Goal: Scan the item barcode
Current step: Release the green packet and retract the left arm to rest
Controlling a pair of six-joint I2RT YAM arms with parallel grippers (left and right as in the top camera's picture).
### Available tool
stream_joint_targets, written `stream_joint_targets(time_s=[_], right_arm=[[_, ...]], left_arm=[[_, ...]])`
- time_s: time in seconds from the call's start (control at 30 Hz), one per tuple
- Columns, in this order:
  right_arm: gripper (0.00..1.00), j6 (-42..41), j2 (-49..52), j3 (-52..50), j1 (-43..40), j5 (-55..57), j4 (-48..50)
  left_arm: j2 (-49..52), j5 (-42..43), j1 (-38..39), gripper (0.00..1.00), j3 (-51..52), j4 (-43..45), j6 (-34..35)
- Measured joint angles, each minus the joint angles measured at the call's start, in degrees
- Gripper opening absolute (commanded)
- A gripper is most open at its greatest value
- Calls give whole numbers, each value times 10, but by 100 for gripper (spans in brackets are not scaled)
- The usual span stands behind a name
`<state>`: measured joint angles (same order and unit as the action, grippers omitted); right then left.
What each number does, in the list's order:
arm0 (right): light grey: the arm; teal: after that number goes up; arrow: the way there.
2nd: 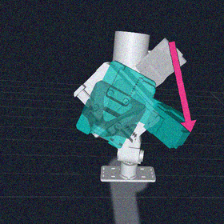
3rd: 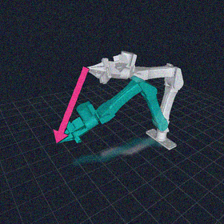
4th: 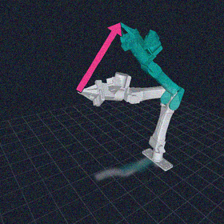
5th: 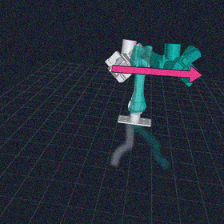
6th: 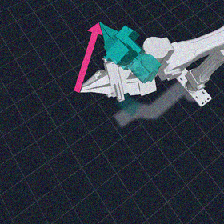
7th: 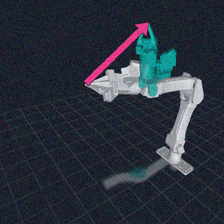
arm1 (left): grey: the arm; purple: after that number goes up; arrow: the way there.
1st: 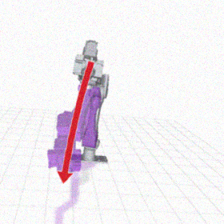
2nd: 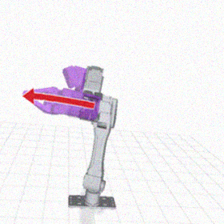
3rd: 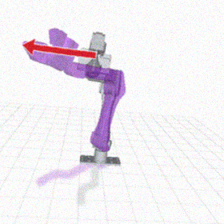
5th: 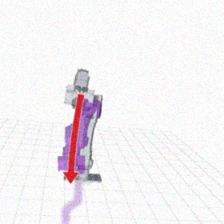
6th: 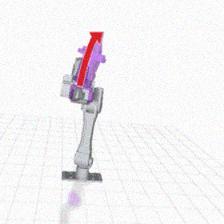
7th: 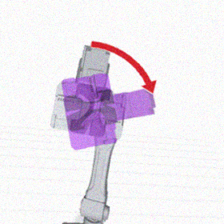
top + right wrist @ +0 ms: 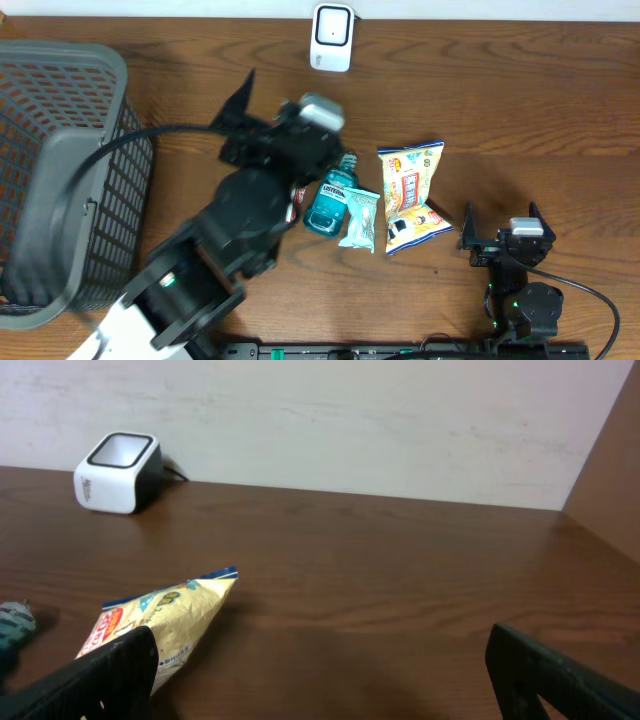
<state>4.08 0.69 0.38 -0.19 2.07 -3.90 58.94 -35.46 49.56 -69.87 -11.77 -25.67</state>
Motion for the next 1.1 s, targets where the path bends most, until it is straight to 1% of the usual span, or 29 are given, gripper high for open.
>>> stream_joint_targets(time_s=[0.2,0.33,0.47,0.6,0.7,0.8,0.93,1.1], right_arm=[[99,0,0,0,0,0,0],[99,0,0,0,0,0,0],[99,0,0,0,0,0,0],[99,0,0,0,0,0,0],[99,0,0,0,0,0,0],[99,0,0,0,0,0,0],[99,0,0,0,0,0,0],[99,0,0,0,0,0,0]], left_arm=[[-94,31,-2,98,47,0,24],[-148,56,-24,98,76,0,56],[-202,122,-83,98,102,-27,85],[-248,238,-155,98,105,-57,125],[-295,317,-209,98,105,-66,170],[-341,367,-254,98,105,-91,201],[-390,421,-303,98,105,-117,224],[-445,468,-361,98,105,-139,257]])
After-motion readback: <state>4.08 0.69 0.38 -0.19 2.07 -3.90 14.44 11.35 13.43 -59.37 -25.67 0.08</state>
